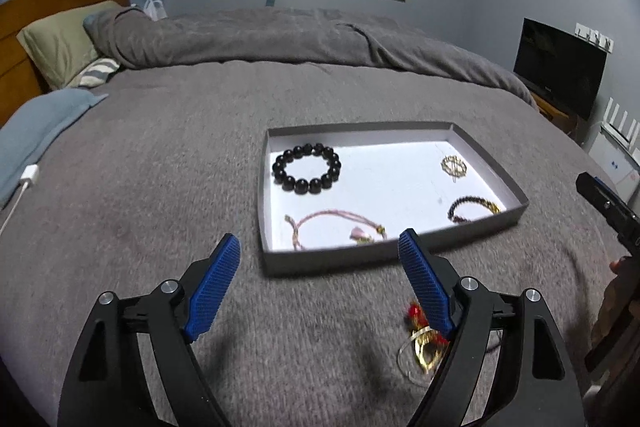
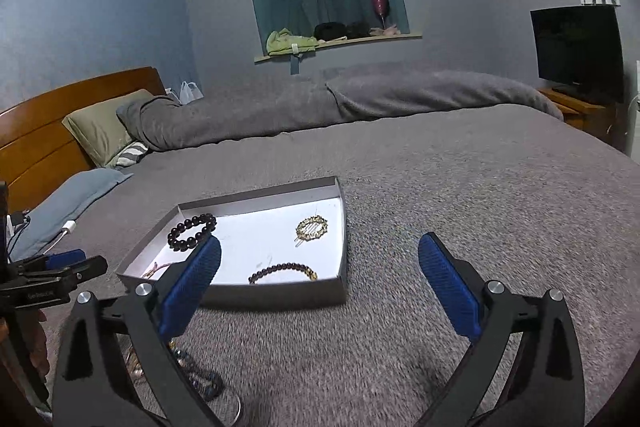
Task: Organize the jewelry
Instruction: 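Withdraw both tools from the tray toward the jewelry pile, then grasp the red bead tassel pendant with the left tool while the right tool approaches the silver bangle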
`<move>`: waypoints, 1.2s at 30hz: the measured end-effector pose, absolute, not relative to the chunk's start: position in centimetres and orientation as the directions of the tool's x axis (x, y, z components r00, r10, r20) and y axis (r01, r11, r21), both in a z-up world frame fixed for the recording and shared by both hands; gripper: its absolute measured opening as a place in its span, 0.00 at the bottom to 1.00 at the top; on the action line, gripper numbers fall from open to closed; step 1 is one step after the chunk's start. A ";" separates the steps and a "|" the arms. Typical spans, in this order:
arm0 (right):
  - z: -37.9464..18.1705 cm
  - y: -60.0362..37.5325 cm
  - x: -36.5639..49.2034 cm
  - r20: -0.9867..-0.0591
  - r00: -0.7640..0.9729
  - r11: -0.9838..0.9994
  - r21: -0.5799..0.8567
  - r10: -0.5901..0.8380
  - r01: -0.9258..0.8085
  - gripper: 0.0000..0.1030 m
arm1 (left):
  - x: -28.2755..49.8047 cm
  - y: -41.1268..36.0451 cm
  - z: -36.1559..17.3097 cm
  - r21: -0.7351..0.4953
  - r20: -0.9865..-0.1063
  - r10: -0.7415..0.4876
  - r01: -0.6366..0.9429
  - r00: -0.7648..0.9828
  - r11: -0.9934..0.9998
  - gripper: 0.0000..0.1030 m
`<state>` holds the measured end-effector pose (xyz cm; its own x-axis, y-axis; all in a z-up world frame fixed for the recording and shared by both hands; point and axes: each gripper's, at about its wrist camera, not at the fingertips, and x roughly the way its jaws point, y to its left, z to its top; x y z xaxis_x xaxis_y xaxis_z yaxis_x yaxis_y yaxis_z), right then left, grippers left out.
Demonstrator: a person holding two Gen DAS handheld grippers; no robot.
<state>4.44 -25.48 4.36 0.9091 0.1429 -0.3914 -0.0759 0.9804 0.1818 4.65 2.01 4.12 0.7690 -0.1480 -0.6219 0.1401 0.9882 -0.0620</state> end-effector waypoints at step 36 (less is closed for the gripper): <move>0.5 -21.9 2.1 -0.540 0.797 0.962 0.192 0.270 -0.196 0.95 | 0.0 -2.0 -0.8 -0.043 -0.677 -0.315 0.392 0.665 0.919 0.55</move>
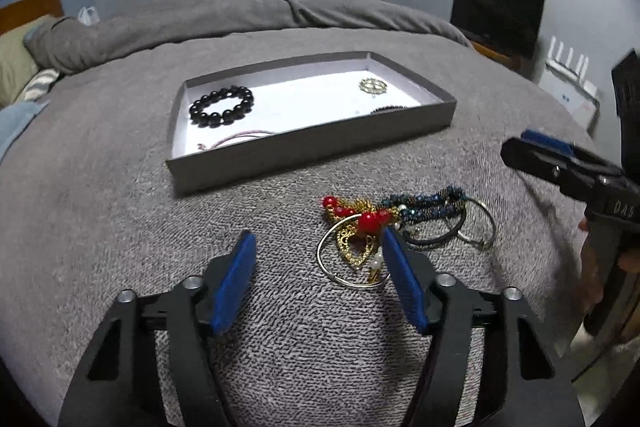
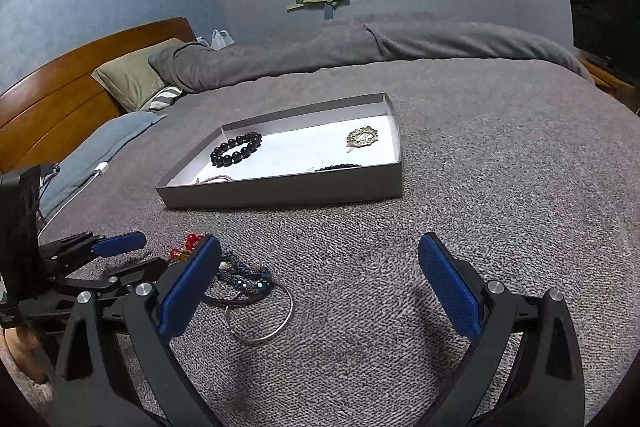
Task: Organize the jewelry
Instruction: 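Grasp the red bead tassel pendant with the left tool while the right tool approaches the silver bangle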
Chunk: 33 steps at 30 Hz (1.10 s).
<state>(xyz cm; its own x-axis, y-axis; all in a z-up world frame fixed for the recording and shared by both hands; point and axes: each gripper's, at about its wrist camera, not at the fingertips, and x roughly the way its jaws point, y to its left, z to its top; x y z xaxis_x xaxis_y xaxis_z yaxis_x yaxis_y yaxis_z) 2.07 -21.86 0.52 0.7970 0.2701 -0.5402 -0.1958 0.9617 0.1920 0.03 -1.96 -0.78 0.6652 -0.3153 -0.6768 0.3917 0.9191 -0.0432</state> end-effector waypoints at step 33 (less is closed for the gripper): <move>1.1 -22.1 2.7 -0.518 0.808 0.955 0.229 0.282 -0.187 0.95 | -0.6 -2.4 3.4 -0.131 -0.560 -0.492 0.516 0.667 0.847 0.17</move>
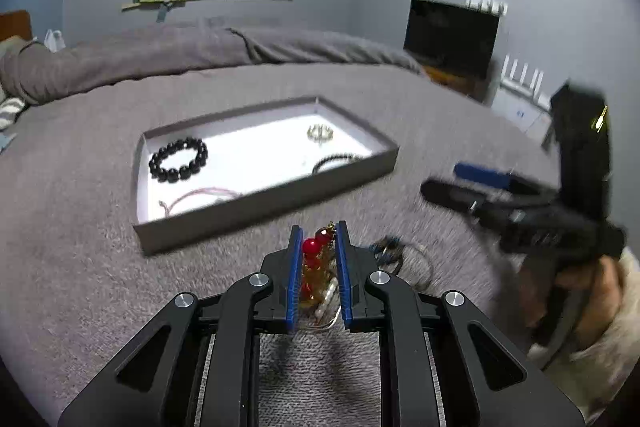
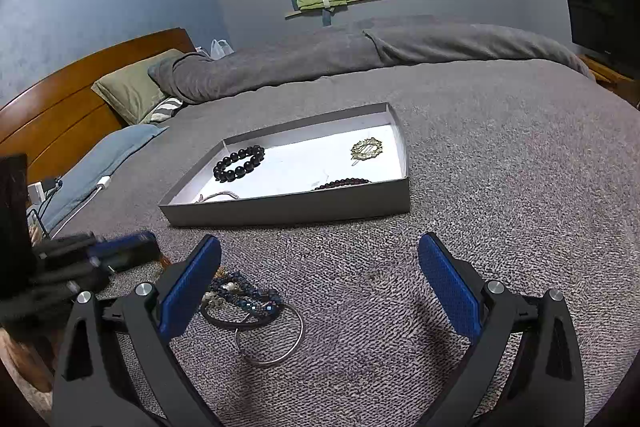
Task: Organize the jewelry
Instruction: 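Grasp the red bead tassel pendant with the left tool while the right tool approaches the silver bangle, then carry the red tassel pendant toward the tray with the left tool while the right tool grasps the silver bangle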
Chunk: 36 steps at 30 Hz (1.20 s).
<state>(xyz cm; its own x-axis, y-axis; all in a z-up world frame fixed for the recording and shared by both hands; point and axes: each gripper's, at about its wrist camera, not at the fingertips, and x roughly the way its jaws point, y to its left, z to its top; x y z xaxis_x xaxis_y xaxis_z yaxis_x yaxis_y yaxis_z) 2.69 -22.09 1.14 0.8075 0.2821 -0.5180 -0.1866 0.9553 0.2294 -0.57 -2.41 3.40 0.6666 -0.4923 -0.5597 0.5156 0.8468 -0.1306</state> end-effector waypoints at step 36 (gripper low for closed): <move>-2.9 -7.6 4.7 -0.727 0.577 0.862 0.041 0.373 -0.504 0.55 | 0.2 4.2 6.7 -0.195 -0.485 -0.443 0.401 0.754 0.895 0.16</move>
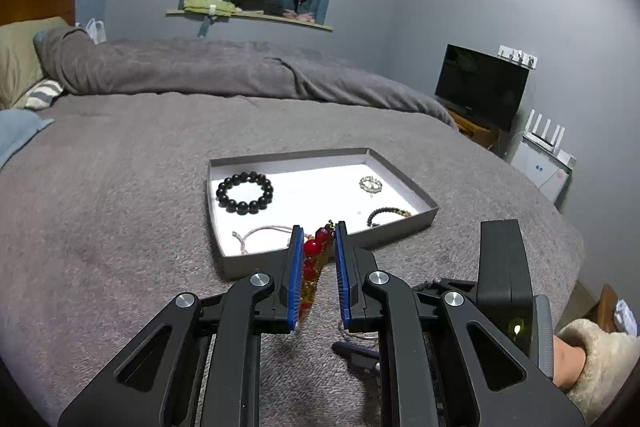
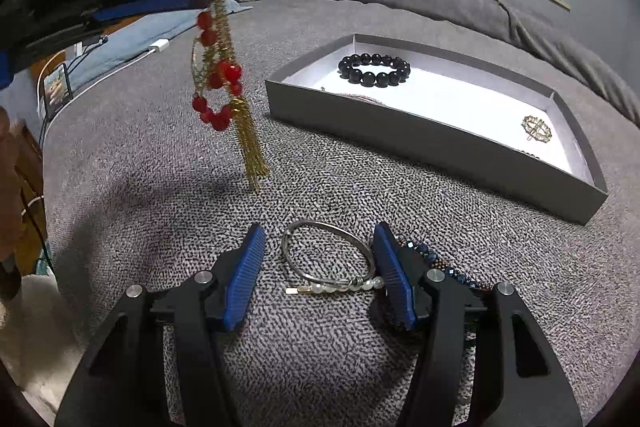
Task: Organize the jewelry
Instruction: 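Carry the red tassel pendant toward the tray with the left tool while the right tool grasps the silver bangle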
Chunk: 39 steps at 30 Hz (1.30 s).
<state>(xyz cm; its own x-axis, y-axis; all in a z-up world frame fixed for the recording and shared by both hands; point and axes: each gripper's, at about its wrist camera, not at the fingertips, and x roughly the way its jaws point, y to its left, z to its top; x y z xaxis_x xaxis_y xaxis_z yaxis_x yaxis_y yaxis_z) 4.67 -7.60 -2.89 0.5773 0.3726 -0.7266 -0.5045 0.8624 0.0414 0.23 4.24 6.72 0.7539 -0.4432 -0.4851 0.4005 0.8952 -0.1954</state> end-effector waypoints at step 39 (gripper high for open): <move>6.2 -18.5 13.7 -0.553 0.782 0.956 0.117 0.287 -0.268 0.46 | 8.5 1.1 10.9 -0.161 -0.442 -0.441 0.415 0.781 0.896 0.15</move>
